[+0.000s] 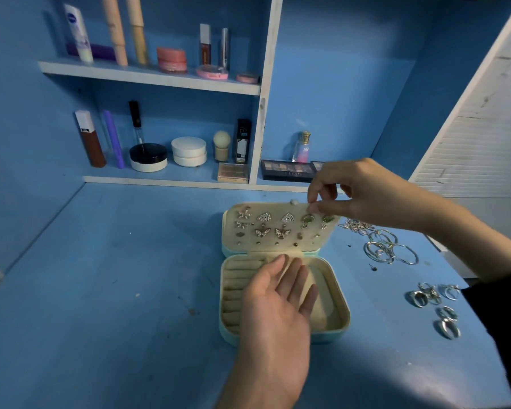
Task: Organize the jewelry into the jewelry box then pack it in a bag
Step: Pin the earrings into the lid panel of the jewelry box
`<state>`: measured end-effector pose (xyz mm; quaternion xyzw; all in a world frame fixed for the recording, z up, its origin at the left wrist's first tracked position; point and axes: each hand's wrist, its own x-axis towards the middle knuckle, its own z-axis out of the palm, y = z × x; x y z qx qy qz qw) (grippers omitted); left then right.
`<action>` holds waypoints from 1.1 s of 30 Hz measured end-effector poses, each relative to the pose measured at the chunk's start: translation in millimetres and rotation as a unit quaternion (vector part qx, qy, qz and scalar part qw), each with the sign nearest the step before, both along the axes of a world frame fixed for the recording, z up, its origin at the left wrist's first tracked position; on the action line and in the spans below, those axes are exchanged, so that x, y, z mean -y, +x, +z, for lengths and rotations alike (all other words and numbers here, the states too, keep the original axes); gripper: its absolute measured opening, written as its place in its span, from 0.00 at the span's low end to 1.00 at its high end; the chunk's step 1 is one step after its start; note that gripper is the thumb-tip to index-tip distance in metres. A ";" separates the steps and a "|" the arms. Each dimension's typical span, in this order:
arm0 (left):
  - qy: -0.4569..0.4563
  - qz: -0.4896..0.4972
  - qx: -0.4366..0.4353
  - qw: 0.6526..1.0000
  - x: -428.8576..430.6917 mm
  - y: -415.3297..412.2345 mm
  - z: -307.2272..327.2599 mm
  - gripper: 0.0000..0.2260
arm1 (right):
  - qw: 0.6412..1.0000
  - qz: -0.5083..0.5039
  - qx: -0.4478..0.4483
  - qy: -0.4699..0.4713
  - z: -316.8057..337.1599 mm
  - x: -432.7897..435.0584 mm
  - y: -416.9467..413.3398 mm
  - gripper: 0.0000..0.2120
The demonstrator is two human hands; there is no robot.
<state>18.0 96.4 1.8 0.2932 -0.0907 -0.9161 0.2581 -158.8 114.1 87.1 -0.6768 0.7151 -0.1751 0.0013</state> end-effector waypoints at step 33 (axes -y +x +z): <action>-0.644 0.131 0.232 0.718 124.2 0.0 -51.2 0.14 | 0.921 -0.281 -0.103 0.248 -65.9 -57.8 -46.0 0.07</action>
